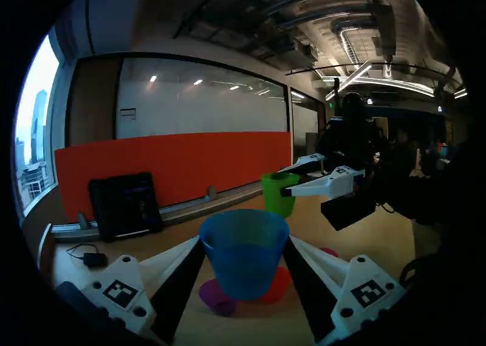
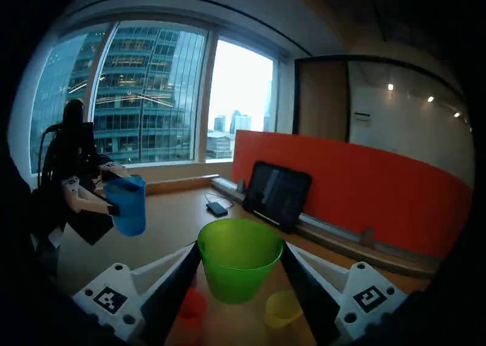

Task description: Pour water

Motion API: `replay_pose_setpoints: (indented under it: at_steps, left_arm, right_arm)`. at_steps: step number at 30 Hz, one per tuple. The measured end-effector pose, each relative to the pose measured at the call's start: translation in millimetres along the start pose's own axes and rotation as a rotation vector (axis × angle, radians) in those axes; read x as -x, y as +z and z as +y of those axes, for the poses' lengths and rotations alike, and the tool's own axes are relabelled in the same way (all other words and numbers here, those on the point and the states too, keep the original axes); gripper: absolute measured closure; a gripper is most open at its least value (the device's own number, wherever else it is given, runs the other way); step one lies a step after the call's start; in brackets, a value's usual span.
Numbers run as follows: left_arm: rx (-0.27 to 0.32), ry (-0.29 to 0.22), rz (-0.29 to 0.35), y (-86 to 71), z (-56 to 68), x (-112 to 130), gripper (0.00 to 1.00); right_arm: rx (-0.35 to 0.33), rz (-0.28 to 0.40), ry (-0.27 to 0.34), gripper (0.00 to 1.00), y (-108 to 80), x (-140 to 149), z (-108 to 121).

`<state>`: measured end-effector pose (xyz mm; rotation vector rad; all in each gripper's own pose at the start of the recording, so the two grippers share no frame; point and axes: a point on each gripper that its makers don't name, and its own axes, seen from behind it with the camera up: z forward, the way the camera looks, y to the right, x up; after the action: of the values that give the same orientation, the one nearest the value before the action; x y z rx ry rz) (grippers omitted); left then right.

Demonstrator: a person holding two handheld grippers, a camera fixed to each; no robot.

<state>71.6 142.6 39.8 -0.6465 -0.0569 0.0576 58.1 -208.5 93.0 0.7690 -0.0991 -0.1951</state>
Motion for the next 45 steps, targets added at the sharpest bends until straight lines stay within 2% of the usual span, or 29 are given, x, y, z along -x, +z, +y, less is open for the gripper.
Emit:
replay_pose_setpoints:
  at_steps: [12,30,45]
  left_arm:
    - [0.005,-0.004,0.002,1.4,1.5,1,0.15]
    - [0.005,0.025,0.012,-3.6,3.6,-13,0.15]
    - [-0.009,0.092,0.019,-10.1,1.4,-33,0.15]
  right_arm:
    - [0.027,0.091,0.000,0.06,-12.8,-17,-3]
    - [-0.005,0.103,-0.073,0.06,-25.6,-23,-25]
    - [-0.062,0.089,-0.075,0.06,-25.7,-16,-49]
